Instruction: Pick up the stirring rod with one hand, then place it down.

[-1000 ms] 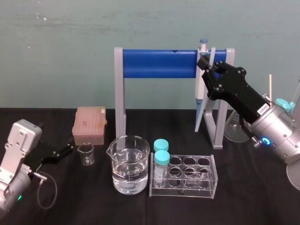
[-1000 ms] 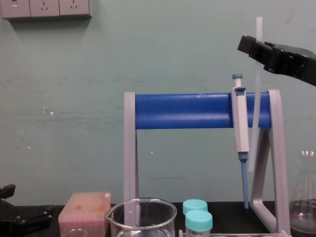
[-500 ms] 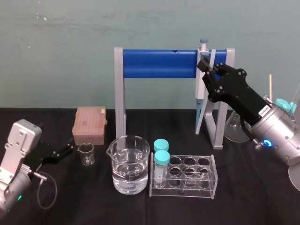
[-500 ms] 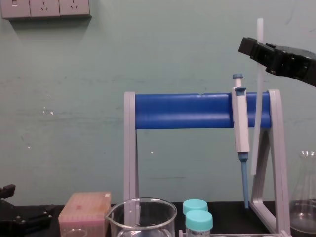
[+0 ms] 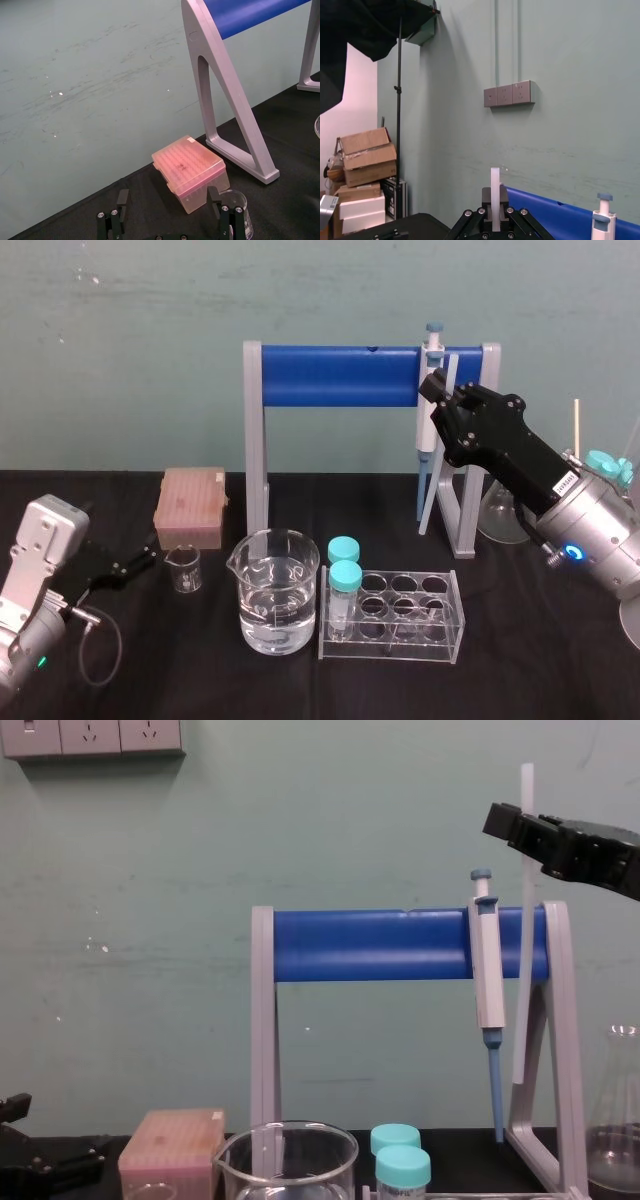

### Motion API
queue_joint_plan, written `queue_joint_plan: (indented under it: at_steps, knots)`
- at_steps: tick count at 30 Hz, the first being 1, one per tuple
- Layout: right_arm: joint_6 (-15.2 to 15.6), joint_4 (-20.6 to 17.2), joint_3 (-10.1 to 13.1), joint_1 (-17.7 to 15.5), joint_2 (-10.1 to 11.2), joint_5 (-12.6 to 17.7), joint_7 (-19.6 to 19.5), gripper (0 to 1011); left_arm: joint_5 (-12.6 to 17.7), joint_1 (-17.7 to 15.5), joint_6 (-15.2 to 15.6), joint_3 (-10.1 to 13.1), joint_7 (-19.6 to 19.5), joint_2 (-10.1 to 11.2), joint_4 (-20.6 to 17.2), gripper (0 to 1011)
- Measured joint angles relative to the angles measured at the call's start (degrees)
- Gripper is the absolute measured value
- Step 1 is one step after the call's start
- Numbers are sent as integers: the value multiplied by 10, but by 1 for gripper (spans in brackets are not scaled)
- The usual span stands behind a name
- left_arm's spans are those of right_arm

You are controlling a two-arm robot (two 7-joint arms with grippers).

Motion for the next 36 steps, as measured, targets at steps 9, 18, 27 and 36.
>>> queue_joint_plan:
  at_steps: [9, 18, 27, 36]
  knots:
    - [0, -1, -2, -1, 1, 0, 1, 69, 0, 0, 0, 0, 0, 0, 0, 1000]
    - [1, -1, -5, -1, 3, 0, 2, 69, 0, 0, 0, 0, 0, 0, 0, 1000]
    - [1, 3, -7, 1, 4, 0, 4, 69, 0, 0, 0, 0, 0, 0, 0, 1000]
    - [3, 7, -8, 3, 4, 1, 5, 69, 0, 0, 0, 0, 0, 0, 0, 1000]
